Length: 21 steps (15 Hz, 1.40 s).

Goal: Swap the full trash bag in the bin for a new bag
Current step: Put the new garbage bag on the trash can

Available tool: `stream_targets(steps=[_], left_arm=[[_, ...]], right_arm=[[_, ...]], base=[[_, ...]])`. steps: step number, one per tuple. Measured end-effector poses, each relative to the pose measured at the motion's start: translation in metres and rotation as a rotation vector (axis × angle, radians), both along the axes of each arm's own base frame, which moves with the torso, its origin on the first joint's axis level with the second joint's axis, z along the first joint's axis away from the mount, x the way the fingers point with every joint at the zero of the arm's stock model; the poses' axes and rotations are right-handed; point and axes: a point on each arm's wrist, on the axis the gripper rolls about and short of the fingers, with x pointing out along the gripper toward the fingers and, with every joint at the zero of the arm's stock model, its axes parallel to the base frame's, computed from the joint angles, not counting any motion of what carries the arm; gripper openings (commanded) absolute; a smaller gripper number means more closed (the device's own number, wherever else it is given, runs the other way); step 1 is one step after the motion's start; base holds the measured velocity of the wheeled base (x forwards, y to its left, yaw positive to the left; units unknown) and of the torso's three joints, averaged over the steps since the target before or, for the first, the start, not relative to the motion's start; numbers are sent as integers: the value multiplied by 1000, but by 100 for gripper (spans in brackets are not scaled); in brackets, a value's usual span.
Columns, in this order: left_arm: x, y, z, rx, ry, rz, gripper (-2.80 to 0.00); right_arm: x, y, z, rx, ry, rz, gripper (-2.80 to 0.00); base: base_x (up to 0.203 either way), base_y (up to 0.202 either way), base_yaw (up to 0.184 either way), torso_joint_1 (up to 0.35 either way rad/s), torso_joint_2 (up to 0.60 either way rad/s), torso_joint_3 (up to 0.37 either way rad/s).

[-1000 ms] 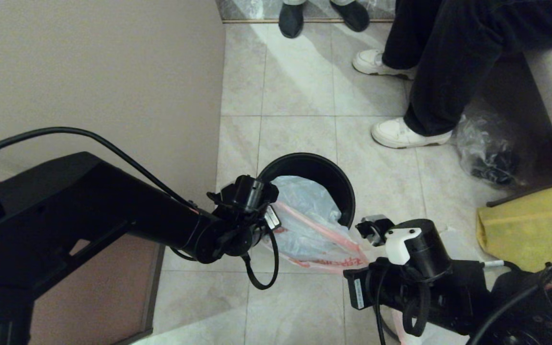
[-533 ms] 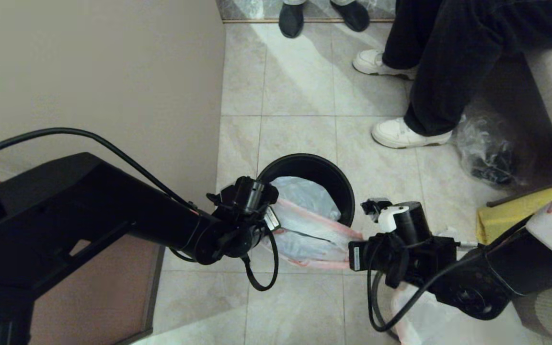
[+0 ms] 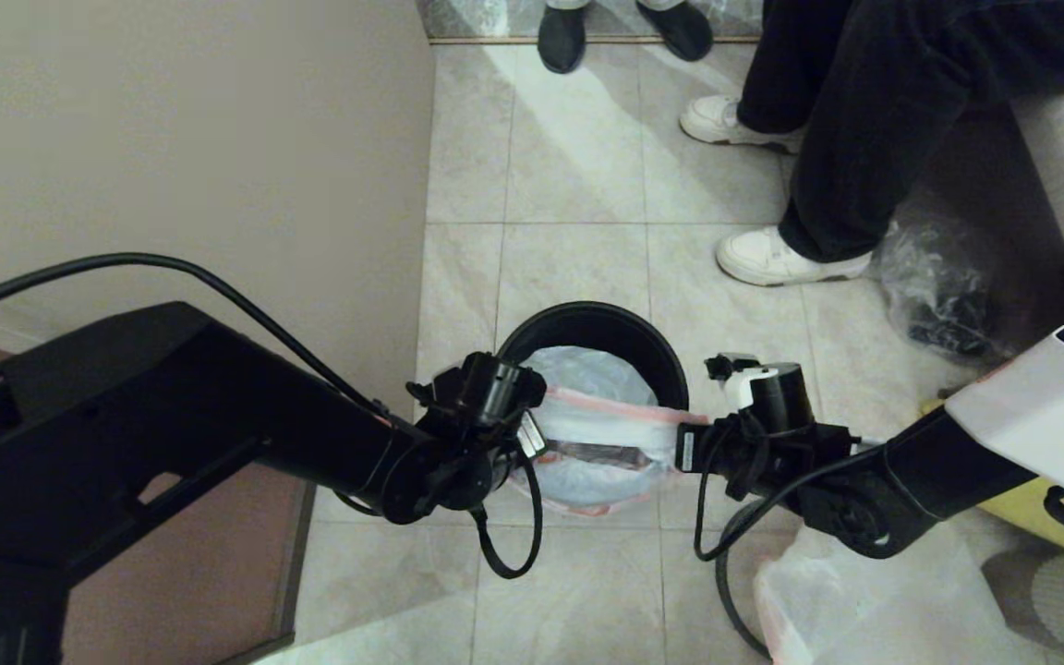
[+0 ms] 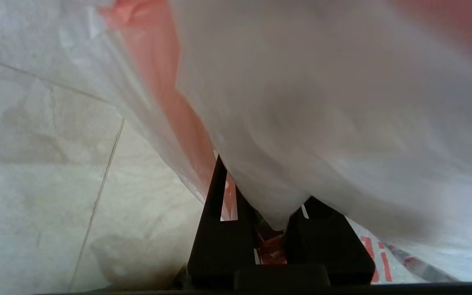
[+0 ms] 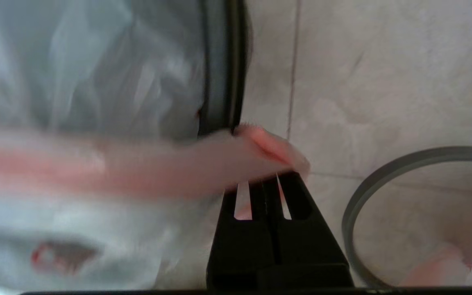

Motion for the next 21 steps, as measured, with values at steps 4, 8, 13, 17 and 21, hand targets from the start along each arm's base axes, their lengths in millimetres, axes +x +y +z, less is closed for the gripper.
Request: stream_targets(steps=[4,8,13,17,21], left_arm=[[-3,-5,-9,14,19,-14,-280],[-7,-9,-18,31,42,-31,-280],[-14,-14,-25,65,63,-72,-280],[-21,-18,-28,87,76,-109,-280],[-27,-16,-29,93,100,-159,-280]], right_arm=[[19,0,11,22,-59,-36,-280],[26,2,24,43,-102,-44,-280],[27,-1,38,75,-135,-51,-280],[24,-2,51,135,-151,-69,-280],[24,-6,57,146,-162,-73,-280]], base=[[0,0,0,0,0,0],[0,0,0,0,0,0],[0,0,0,0,0,0],[0,0,0,0,0,0],[0,0,0,0,0,0]])
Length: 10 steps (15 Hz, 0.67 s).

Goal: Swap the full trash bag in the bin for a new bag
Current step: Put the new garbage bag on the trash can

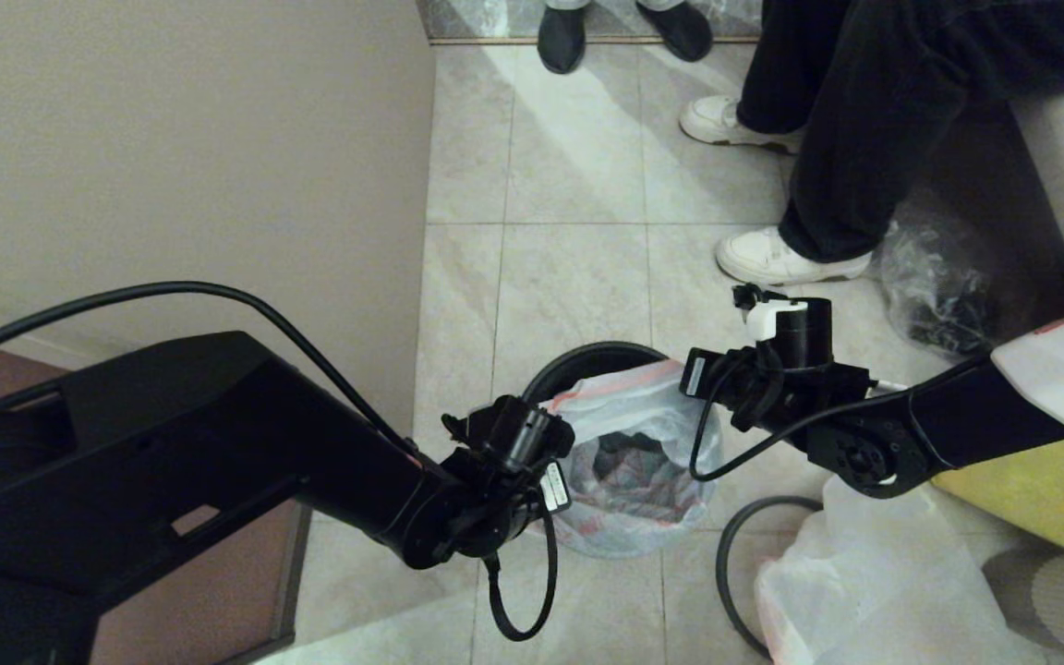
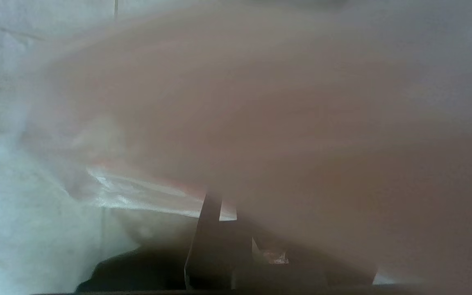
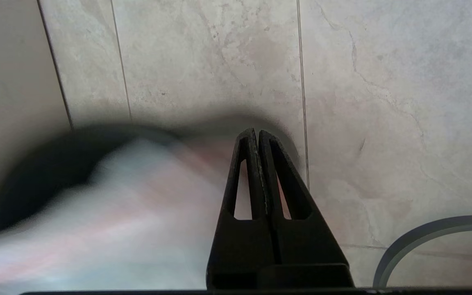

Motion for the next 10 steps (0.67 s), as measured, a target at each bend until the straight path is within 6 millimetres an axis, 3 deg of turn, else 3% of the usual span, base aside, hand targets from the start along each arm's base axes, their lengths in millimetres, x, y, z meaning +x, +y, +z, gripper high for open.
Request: stream_targets(steps=[6,10], left_arm=[[-4,3,1,-4,21,-53,-280],[-2,4,4,-8,14,-49,-280]], right_arm=[[-4,0,2,0,4,6,-280],[-42,4,10,-135,111,101,-280]], base=[[0,0,0,0,0,0],[0,0,0,0,0,0]])
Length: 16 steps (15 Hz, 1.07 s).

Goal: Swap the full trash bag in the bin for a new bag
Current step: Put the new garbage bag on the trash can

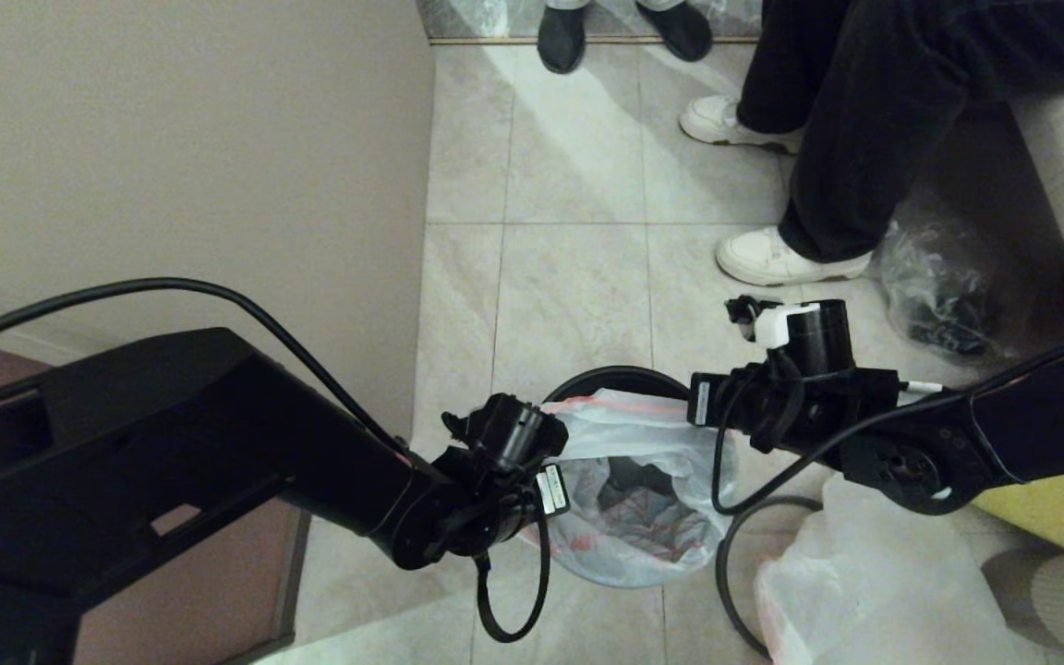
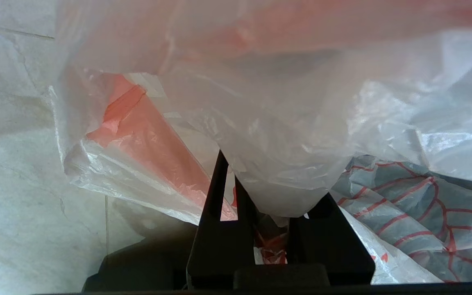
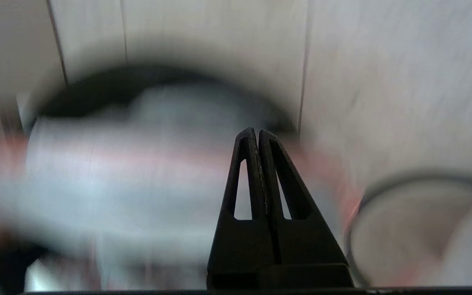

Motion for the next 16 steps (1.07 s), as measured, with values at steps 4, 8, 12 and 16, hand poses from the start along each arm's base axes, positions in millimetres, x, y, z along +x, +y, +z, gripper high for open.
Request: stream_targets(steps=[4,8,12,16], left_arm=[[0,1,-1,1,2,2,-280],[0,0,-3,6,7,2,-280],[1,0,-4,7,8,2,-280],[1,0,-5,9,11,3,-280]], right_arm=[[-23,14,1,-72,19,87,0],[-27,17,-13,-238,1,226,0],[-10,16,-27,-385,-125,318,0],[3,20,-23,-447,-264,321,0]], base=[[0,0,0,0,0,0],[0,0,0,0,0,0],[0,0,0,0,0,0],[0,0,0,0,0,0]])
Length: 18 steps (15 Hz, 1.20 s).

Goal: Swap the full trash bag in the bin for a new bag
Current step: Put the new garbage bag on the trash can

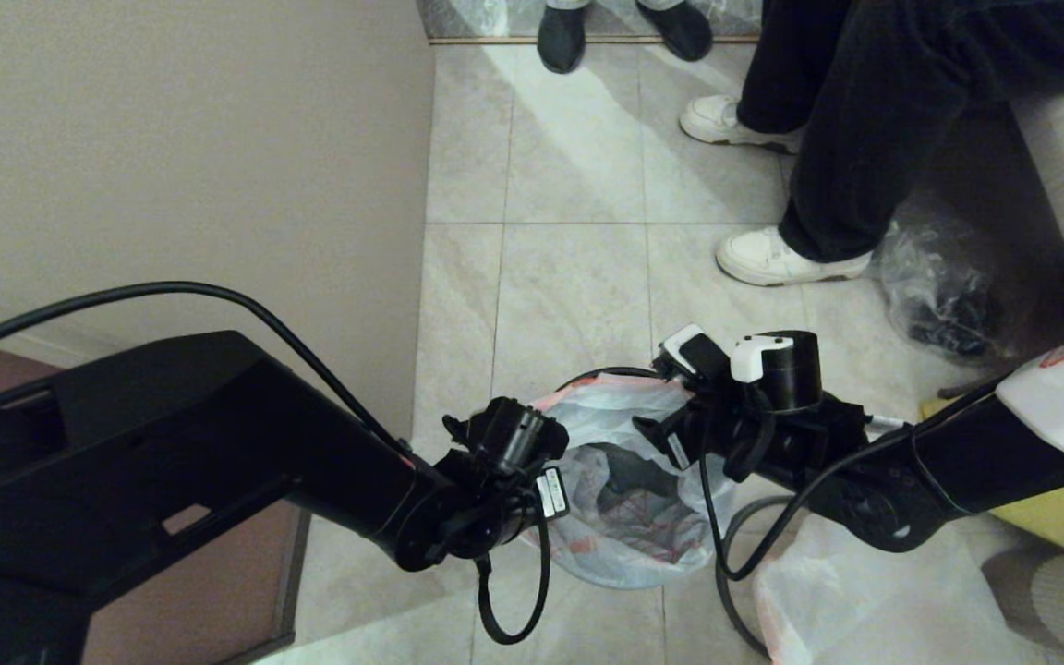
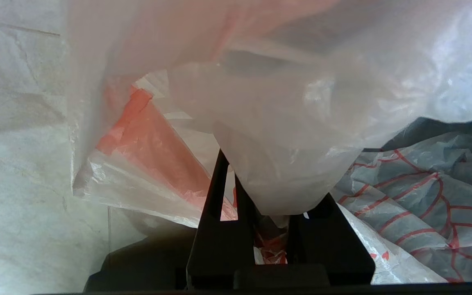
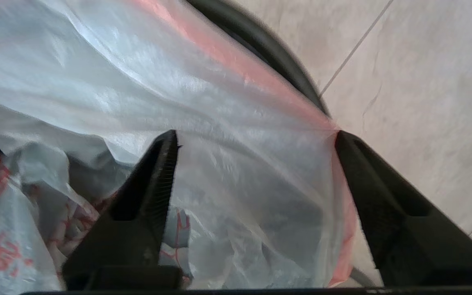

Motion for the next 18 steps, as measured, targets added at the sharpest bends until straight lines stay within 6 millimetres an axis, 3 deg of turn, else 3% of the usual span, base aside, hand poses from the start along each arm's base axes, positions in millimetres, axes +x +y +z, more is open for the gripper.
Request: stream_targets(steps=[4,8,18], left_arm=[[0,0,0,-1,0,0,-280],[0,0,0,-1,0,1,-280],[3,2,-2,-2,4,9,-280]], right_arm=[[-12,4,17,-5,-52,10,0],[-10,2,20,-5,-60,3,0],[15,14,20,-64,-62,79,0]], base=[[0,0,0,0,0,0],[0,0,0,0,0,0],[0,0,0,0,0,0]])
